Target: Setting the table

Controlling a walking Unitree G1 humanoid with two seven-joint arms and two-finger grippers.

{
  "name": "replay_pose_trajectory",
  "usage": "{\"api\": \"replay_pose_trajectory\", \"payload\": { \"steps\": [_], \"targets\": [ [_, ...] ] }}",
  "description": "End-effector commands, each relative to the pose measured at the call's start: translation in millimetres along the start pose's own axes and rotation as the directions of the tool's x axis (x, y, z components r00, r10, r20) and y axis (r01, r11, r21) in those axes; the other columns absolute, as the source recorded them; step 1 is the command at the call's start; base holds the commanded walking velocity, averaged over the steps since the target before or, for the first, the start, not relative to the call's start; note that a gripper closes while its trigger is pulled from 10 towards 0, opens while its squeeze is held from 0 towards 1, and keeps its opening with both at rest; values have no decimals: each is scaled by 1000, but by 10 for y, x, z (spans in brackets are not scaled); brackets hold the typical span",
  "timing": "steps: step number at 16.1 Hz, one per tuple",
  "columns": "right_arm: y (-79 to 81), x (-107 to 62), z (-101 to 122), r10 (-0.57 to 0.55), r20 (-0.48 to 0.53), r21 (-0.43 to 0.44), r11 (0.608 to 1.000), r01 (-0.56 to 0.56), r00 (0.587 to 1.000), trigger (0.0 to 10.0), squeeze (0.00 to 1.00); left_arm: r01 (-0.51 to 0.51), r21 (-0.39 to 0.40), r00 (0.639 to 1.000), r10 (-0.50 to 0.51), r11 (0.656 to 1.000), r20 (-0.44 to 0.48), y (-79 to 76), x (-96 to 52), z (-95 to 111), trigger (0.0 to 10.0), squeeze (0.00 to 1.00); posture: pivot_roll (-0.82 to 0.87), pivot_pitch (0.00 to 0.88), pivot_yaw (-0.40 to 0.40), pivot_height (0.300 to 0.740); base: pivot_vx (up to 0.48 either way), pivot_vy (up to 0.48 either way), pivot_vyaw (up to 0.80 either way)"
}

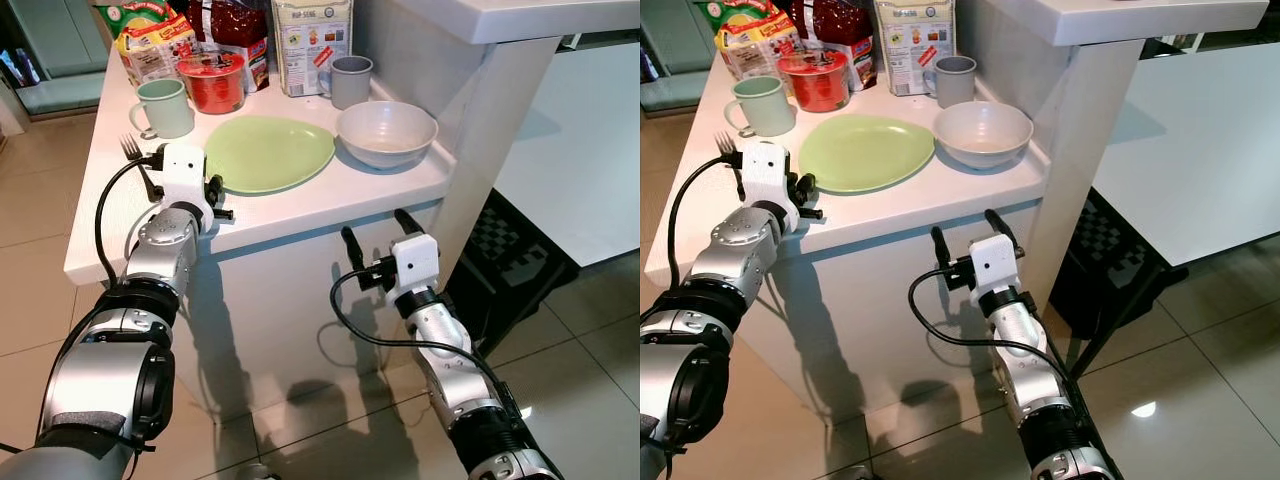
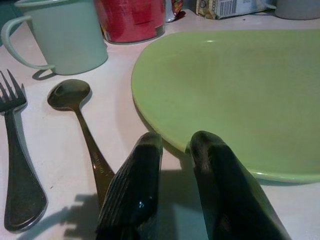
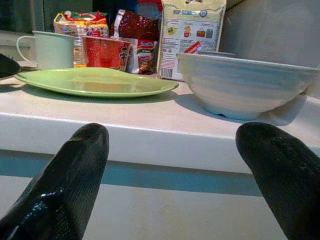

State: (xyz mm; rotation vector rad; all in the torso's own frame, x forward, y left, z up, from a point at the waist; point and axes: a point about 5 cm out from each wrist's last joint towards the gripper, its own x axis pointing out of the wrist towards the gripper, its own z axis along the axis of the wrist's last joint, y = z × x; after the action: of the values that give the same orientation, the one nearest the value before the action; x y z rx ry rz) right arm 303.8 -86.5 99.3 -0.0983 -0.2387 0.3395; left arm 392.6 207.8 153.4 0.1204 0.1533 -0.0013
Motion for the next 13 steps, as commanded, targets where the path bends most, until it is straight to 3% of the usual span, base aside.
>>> {"api": "replay_pose_trajectory", "payload": {
  "steps": [1,4,9,12,13],
  "targets": [
    [26,38,11,16,-6,0,1000,-16,1000,10000,0,-6,0,1000,6,1000,-31,32,5,-13,10000,0,86,0,35,740,0,0,0],
    [27,48,14,20,-6,0,1000,-20,1000,10000,0,2,1,999,-2,1000,-36,31,10,-1,10000,0,89,0,32,740,0,0,0],
    [-7,63,52,14,13,-7,1000,-14,1000,10000,0,-19,-30,998,20,999,54,50,19,138,10000,0,83,0,29,740,0,0,0],
    [-24,218,133,22,24,-3,1000,-22,999,10000,0,-20,-35,998,22,999,67,72,24,188,10000,0,82,0,31,740,0,0,0],
    [-23,357,145,44,7,-24,999,-44,999,10000,0,-22,-32,997,24,999,68,75,25,195,10000,0,84,0,31,740,0,0,0]
  ]
}}
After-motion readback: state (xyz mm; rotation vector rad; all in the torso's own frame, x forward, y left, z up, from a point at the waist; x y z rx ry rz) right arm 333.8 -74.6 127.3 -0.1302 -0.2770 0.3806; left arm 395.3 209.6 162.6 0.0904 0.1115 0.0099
